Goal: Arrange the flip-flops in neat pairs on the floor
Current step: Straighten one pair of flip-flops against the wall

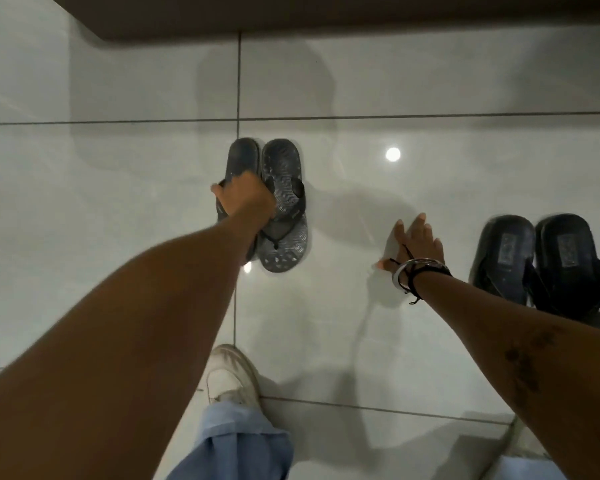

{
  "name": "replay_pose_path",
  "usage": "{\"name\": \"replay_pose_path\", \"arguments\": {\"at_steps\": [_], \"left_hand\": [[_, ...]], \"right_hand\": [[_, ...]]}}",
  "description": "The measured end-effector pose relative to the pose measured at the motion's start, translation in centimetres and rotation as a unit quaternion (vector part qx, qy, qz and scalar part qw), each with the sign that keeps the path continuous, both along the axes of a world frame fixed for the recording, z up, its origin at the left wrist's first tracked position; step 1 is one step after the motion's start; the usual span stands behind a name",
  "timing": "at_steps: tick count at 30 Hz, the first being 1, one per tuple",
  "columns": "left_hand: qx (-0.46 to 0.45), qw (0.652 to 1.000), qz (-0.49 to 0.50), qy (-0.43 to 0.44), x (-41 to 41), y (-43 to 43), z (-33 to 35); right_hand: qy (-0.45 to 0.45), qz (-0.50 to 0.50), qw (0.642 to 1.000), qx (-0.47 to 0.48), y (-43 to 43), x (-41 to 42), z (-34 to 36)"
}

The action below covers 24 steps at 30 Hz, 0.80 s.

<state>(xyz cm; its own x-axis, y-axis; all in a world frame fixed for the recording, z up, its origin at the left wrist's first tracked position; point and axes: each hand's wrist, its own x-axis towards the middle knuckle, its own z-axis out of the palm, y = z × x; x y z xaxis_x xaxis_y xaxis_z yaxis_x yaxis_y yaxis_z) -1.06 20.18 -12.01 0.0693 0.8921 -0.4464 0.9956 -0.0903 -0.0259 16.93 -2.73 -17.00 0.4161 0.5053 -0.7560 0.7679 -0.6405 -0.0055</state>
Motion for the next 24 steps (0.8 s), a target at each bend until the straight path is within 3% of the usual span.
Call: {"name": "replay_pose_path", "arguments": {"at_steps": [7,24], "left_hand": [[-0.003,1.0,0.011,0.009,-3.2,6.9,-0.4],[-0.012,0.998,0.046,-0.029,-3.5,7.4,-1.6]], "right_hand": [[-0.01,-0.015,1.0,-0.007,0.4,-0.3,-0.5],[0.007,-0.055,0.998,0.003,-0.2,-0.5,-1.4]]}}
